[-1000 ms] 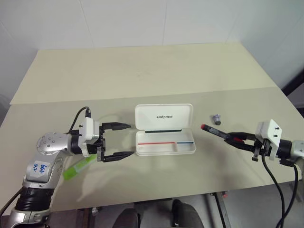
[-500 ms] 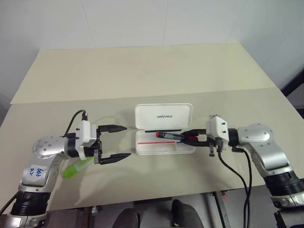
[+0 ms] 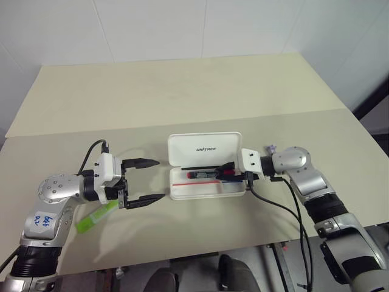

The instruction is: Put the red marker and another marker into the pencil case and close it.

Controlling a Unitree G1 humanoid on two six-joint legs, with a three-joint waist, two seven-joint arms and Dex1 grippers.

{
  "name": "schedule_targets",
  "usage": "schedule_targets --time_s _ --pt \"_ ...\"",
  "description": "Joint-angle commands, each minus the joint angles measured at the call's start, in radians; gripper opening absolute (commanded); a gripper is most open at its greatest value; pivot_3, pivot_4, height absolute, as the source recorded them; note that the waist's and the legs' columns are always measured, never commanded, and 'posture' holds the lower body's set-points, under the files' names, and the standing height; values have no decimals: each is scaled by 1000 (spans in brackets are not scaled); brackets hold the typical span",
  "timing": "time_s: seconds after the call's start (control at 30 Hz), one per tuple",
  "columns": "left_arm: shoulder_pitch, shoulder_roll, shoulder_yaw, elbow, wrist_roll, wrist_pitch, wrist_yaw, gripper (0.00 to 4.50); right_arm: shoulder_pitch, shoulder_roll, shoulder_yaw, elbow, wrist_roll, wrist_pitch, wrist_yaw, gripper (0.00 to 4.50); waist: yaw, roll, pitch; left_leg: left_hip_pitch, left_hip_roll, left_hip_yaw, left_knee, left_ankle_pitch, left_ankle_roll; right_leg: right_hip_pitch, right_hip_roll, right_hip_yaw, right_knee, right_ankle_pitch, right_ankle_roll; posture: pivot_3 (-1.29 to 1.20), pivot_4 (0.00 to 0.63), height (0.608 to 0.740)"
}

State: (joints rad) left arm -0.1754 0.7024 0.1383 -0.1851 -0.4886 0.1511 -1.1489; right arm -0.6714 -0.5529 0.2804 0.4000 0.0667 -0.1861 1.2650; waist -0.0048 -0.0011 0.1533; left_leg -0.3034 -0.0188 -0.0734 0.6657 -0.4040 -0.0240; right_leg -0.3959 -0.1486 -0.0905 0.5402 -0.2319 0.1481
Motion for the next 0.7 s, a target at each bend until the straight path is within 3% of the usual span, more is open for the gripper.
schedule_targets --time_s 0.03,0.37,0.47,0.6,0.7 --pt "9 13 16 -35 -8 -6 7 4500 -29 10 -11 22 -15 -37 -22 663 -1 0 0 0 0 0 0 0 0 0 0 0 0 0 0 0 150 740" --pt "4 9 12 -27 -3 -13 11 4500 -43 54 -46 -59 67 -18 -3 4287 -2 0 0 1 2 1 0 0 0 0 0 -3 1 0 0 0 150 740" --pt "4 10 13 -23 -1 -16 9 4500 -32 56 -49 -118 119 7 29 4467 -3 0 0 1 2 1 0 0 -1 0 0 -4 1 0 0 0 150 740" --pt "20 16 22 -35 0 -15 15 4500 27 33 -80 -344 325 233 86 4467 0 1 0 1 4 0 0 -1 -2 0 0 -10 1 0 -1 0 150 740" --pt "39 20 32 -46 0 -15 25 4500 65 2 -105 -441 383 318 85 4467 2 1 0 1 5 0 0 -2 -3 0 0 -14 1 1 -2 0 150 740"
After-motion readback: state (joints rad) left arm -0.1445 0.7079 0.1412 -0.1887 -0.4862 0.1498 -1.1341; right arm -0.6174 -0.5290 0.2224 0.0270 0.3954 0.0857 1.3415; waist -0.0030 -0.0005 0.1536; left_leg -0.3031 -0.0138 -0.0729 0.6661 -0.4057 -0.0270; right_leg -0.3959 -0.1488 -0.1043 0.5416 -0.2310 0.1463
